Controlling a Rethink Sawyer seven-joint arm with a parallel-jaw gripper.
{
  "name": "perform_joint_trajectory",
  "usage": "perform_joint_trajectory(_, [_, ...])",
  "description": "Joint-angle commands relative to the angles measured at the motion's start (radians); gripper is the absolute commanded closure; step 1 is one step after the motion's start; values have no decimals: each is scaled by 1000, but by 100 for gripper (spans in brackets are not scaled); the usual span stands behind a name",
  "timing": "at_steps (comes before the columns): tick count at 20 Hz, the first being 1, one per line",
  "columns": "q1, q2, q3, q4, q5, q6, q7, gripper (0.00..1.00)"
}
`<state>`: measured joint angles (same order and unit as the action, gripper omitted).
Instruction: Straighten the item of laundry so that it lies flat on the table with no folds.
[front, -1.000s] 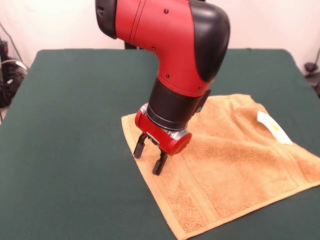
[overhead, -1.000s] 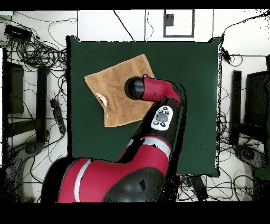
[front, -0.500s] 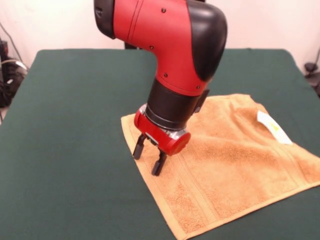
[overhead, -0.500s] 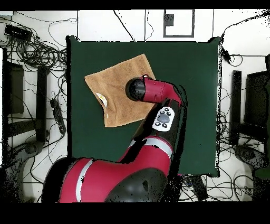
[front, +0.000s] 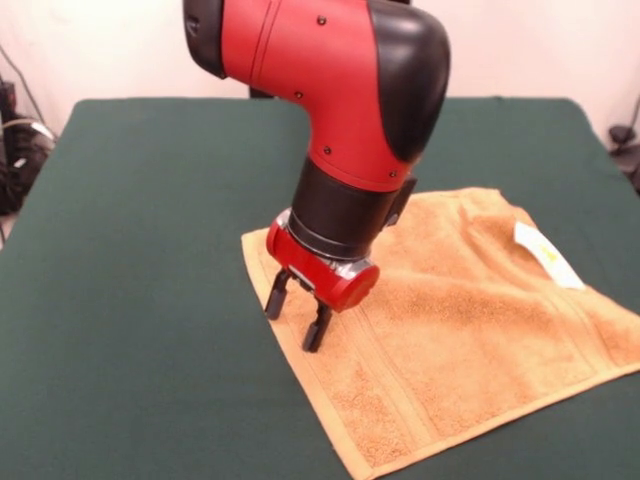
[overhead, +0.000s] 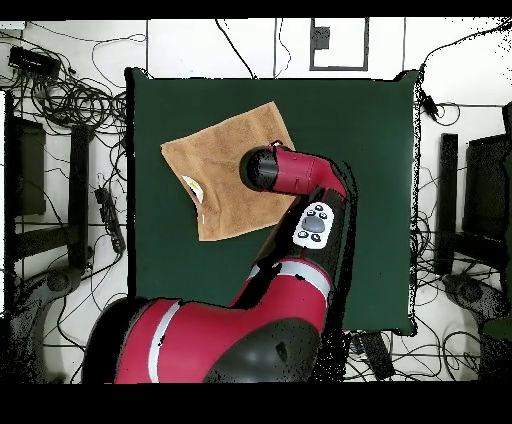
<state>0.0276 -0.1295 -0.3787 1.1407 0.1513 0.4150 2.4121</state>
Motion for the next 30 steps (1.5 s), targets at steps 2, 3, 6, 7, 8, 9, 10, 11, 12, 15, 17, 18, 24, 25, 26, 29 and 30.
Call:
perform_joint_trajectory(2, [-36,113,115,86,-41,-81,63,0])
perform_joint_trajectory(3, [-42,114,115,82,-45,-82,54,0])
perform_joint_trajectory(6, [-56,120,115,69,-56,-89,37,0])
perform_joint_trajectory(7, [-62,120,117,67,-59,-89,30,0])
perform_joint_trajectory(8, [-67,121,117,61,-62,-87,23,0])
perform_joint_trajectory(9, [-71,122,117,56,-64,-86,17,0])
perform_joint_trajectory(10, [-73,124,116,51,-66,-86,14,0])
perform_joint_trajectory(11, [-77,125,120,48,-67,-82,7,0])
perform_joint_trajectory(12, [-79,126,122,44,-68,-81,3,0])
perform_joint_trajectory(15, [-75,124,119,44,-67,-74,6,0])
perform_joint_trajectory(17, [-73,121,118,47,-69,-72,7,0])
perform_joint_trajectory(18, [-73,120,118,48,-69,-70,7,0])
perform_joint_trajectory(24, [-67,118,115,50,-68,-66,13,0])
perform_joint_trajectory(25, [-67,117,114,52,-69,-66,13,0])
perform_joint_trajectory(26, [-67,115,112,54,-70,-65,13,0])
perform_joint_trajectory(29, [-67,116,110,51,-72,-67,11,0])
perform_joint_trajectory(30, [-69,115,110,51,-73,-67,8,0])
